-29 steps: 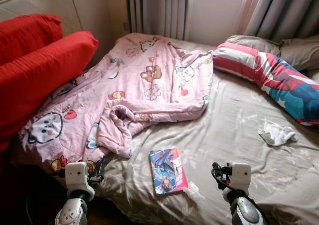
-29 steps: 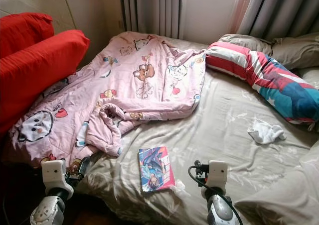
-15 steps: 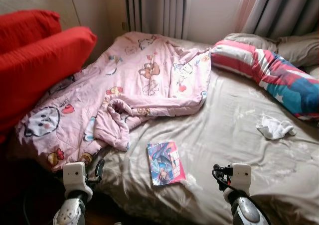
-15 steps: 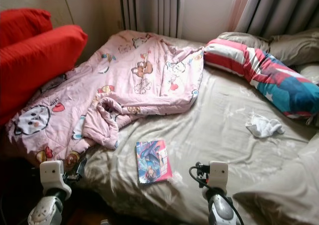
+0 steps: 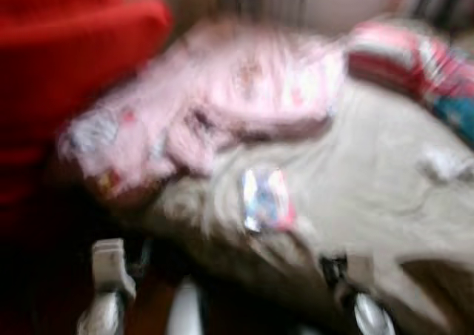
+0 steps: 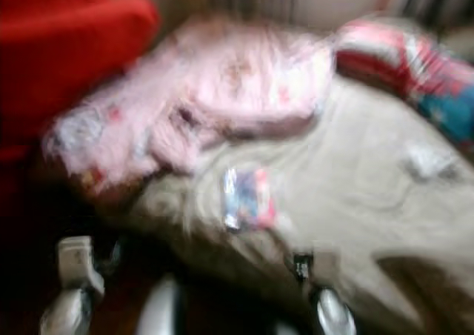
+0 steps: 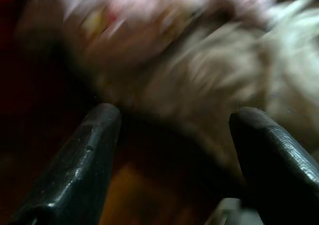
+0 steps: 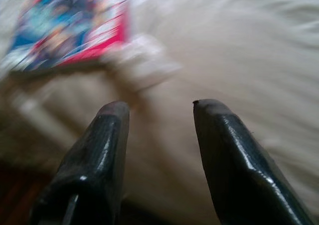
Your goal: Clean up the room
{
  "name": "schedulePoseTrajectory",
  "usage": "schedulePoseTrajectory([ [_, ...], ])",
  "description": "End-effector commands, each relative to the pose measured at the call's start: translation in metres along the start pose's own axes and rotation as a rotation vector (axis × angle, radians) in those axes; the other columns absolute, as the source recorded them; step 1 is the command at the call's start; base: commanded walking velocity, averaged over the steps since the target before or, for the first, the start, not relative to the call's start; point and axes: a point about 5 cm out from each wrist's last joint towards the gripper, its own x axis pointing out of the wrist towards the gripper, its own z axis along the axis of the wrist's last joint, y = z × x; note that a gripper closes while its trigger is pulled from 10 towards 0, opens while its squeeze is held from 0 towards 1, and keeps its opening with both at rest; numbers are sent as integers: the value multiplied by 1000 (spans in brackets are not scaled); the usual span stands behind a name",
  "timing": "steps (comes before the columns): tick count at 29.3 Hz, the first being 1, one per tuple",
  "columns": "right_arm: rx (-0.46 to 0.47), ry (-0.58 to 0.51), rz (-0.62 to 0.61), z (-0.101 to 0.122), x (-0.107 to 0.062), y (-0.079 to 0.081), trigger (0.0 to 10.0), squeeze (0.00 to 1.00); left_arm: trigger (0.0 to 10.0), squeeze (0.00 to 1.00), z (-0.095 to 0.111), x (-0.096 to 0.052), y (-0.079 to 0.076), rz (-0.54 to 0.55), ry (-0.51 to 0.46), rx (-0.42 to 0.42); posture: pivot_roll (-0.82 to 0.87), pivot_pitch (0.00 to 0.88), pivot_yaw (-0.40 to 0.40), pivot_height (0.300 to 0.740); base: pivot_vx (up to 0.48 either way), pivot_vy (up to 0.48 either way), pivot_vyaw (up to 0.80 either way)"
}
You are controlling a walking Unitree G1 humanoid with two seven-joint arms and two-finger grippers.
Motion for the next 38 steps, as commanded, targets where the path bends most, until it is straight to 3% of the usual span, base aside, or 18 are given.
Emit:
schedulePoseTrajectory([
  [1, 0, -25, 22, 9, 5, 6, 10000, 0, 10000, 0, 18, 11, 2, 2, -61, 8, 61, 91, -29, 627, 0, 0, 800],
  [7, 8, -23, 29, 9, 6, 6, 10000, 0, 10000, 0, 18, 12, 2, 5, -58, 7, 63, 92, -29, 627, 0, 0, 800],
  [24, 76, -15, 6, 13, 11, 9, 10000, 0, 10000, 0, 24, 16, 3, 0, -67, 16, 67, 113, -21, 627, 0, 0, 0],
  [38, 108, -28, 8, 22, 18, 17, 10000, 0, 10000, 0, 33, 24, 3, -22, -79, 27, 69, 127, -2, 627, 251, 0, -156],
])
